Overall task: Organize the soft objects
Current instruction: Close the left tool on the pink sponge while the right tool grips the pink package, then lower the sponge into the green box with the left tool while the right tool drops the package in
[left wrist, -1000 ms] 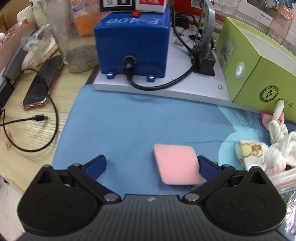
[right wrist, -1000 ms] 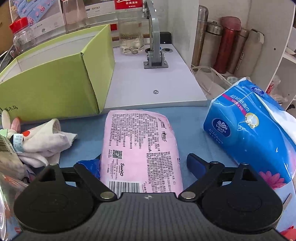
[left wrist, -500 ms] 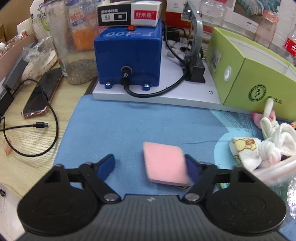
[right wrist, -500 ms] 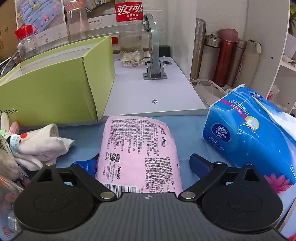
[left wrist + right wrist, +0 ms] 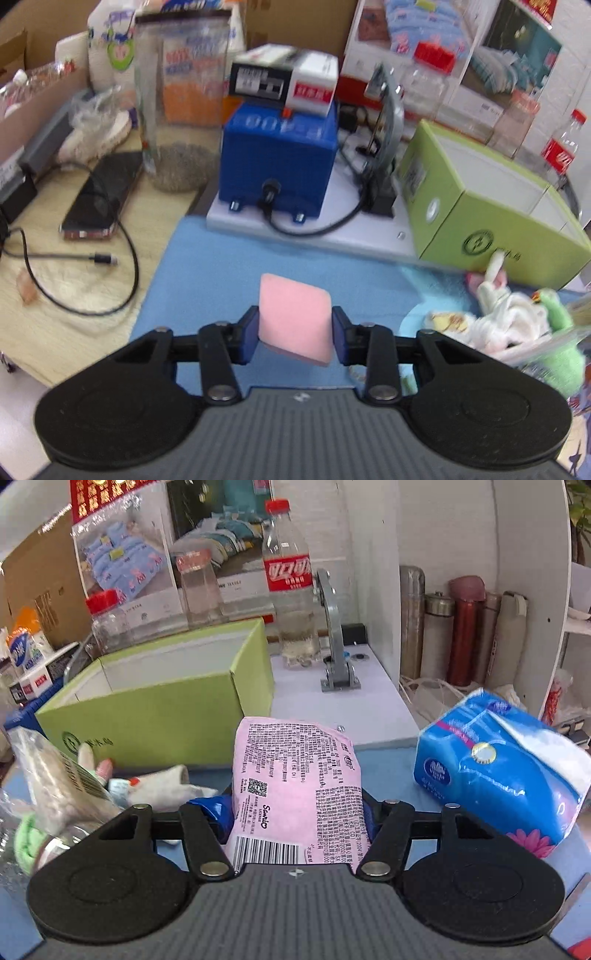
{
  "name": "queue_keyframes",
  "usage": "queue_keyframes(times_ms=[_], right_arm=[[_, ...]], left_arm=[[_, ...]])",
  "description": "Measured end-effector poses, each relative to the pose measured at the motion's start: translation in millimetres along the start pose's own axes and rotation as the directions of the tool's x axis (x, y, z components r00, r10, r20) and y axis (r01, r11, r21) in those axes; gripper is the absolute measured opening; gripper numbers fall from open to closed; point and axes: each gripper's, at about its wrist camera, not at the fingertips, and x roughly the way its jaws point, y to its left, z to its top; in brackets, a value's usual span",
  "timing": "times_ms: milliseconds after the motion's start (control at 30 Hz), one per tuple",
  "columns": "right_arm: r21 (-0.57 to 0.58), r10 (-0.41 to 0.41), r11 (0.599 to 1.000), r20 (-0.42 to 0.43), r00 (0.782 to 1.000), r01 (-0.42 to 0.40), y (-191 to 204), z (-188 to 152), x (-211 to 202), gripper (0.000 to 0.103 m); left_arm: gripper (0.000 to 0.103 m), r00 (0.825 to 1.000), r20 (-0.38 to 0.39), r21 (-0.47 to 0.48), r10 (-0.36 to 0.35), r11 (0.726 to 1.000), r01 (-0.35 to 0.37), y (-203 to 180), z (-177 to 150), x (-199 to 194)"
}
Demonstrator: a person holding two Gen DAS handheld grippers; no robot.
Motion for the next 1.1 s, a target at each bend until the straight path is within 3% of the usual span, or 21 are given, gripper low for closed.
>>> queue_keyframes(times_ms=[167,333,467,800,867,900,933,1033,1100], right_arm=[[-0.063,0.079,0.995,0.103,0.991,-0.073,27,41,-20,0.048],[-0.158,0.153,0.978,0.115,0.981,-0.134,65,87,6,0.048],[-0.186,0.168,0.971,0.065,0.984,-0.153,81,110,48,0.049],[-0.212,0.132,0.966,-0.1,0.986,-0.151,82,113,129,0.05],[-0.221,0.131,0.963,-0.115,0.985,-0.154,83,111,136,0.052],[-0.241,0.123,0.96,-0.109,0.986,-0.147,86,111,137,0.052],[-0.248,0.116,0.959,-0.11,0.987,-0.14,88,111,138,0.052],[-0.221,0.115,0.965,-0.124,0.986,-0.141,90,114,139,0.054],[-0.171,0.157,0.97,-0.098,0.983,-0.173,88,117,135,0.054]], left_arm=[[0.035,0.993,0.097,0.074,-0.067,0.996,0.059,-39,46,-18],[0.035,0.977,0.148,0.154,-0.152,0.98,0.129,-95,91,-11],[0.035,0.98,0.148,0.21,-0.135,0.972,0.102,-132,110,18],[0.036,0.993,0.061,0.259,-0.096,0.963,0.077,-170,124,99],[0.043,0.994,0.053,0.27,-0.09,0.96,0.073,-174,124,108],[0.053,0.995,0.052,0.273,-0.085,0.96,0.067,-176,124,110],[0.077,0.996,0.051,0.273,-0.076,0.96,0.059,-177,124,112],[0.077,0.994,0.074,0.275,-0.079,0.96,0.056,-177,122,109],[0.077,0.993,0.078,0.275,-0.086,0.96,0.061,-176,122,104]])
